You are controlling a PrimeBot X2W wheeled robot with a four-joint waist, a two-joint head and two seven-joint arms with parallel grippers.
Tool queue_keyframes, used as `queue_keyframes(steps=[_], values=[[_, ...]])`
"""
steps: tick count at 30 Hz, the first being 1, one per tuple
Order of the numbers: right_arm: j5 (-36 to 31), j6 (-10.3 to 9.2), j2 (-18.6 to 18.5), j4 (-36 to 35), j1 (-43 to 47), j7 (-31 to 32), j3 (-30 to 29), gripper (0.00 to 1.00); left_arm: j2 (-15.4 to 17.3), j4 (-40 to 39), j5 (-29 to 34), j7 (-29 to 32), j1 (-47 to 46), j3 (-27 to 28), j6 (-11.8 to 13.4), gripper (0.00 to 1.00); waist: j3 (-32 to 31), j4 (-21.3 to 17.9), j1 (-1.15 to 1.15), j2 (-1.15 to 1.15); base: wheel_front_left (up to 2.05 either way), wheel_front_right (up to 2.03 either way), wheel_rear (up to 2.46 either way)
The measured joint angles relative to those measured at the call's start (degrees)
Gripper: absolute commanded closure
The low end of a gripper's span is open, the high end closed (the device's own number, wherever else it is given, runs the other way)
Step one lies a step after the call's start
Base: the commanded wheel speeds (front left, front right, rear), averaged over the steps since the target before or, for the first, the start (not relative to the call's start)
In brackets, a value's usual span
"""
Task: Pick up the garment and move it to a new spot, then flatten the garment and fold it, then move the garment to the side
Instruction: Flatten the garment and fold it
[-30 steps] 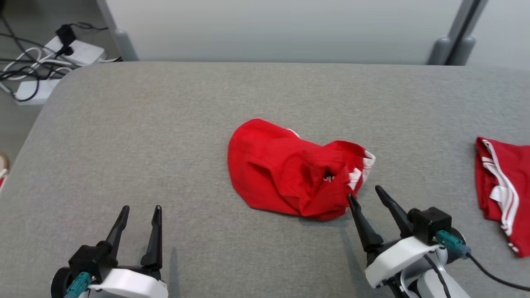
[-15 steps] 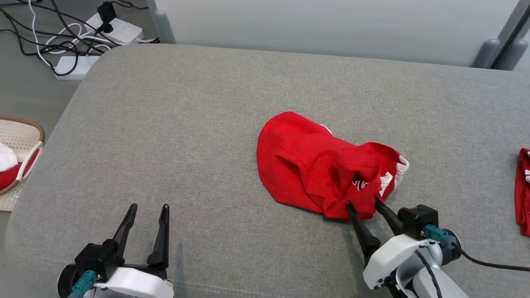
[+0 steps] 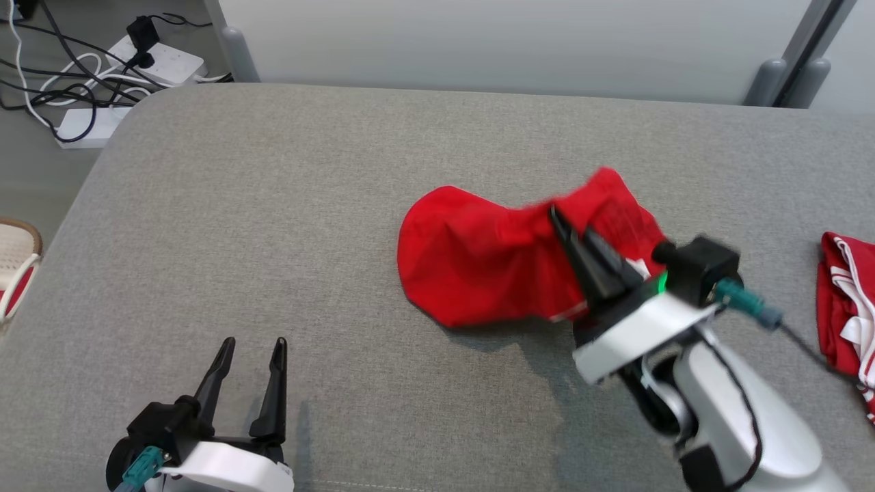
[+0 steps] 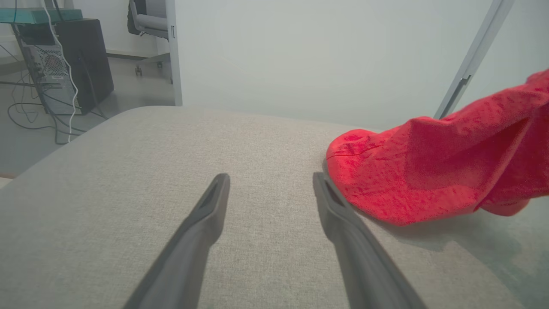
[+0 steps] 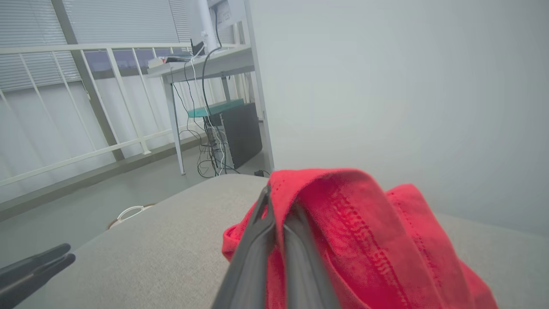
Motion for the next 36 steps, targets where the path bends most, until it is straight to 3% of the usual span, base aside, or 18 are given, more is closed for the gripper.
queue_keyframes(steps=[3,6,16,17,18,19,22,28,36], values=[[0.85,0.00,-0.59,-1.72,-3.44,0.12,-2.68,1.00,-0.01,0.15,-0.43,0.00,-0.18,-0.70,0.00,0.00,-0.06,-0.51,0.00,0.00,0.00,0.00,0.00],[0.77,0.00,-2.86,0.89,-5.64,2.83,-7.93,1.00,-0.02,0.25,-0.44,0.00,-0.86,-1.58,0.00,0.00,0.13,-0.61,0.00,0.00,0.00,0.00,0.00],[-7.09,-0.01,-7.75,26.32,-7.60,6.11,-19.23,1.00,0.01,1.07,-0.87,0.00,-3.60,-5.60,0.00,0.00,2.75,1.17,0.00,0.00,0.00,0.00,0.00],[-8.11,0.00,-7.98,28.71,-8.18,6.09,-20.48,0.95,-0.02,1.09,-0.87,0.00,-4.03,-6.14,0.00,0.00,3.04,1.38,0.00,0.00,0.00,0.00,0.00],[-9.09,0.00,-8.13,30.95,-8.83,6.04,-21.80,0.52,0.03,1.09,-0.87,0.00,-4.42,-6.69,0.00,0.00,3.28,1.56,0.00,0.00,0.00,0.00,0.00],[-9.70,0.00,-8.23,32.93,-9.32,5.69,-23.47,0.00,0.02,1.07,-0.87,0.00,-4.72,-7.38,0.00,0.00,3.44,1.72,0.00,0.00,0.00,0.00,0.00],[-11.98,0.00,-8.26,36.40,-10.15,3.30,-26.63,0.00,0.03,1.10,-0.92,0.00,-5.37,-8.84,0.00,0.00,3.53,1.58,0.00,0.00,0.00,0.00,0.00],[-13.14,0.00,-6.00,37.28,-10.20,0.30,-27.21,0.00,0.05,1.68,-1.64,0.00,-5.84,-10.43,0.00,0.00,3.26,-0.42,0.00,0.00,0.00,0.00,0.00],[-10.76,0.00,-2.16,27.71,-7.55,-2.07,-21.95,0.00,0.48,9.47,-3.94,0.00,-14.94,-15.55,-0.05,0.00,4.06,-5.45,0.00,0.00,0.00,0.00,0.00]])
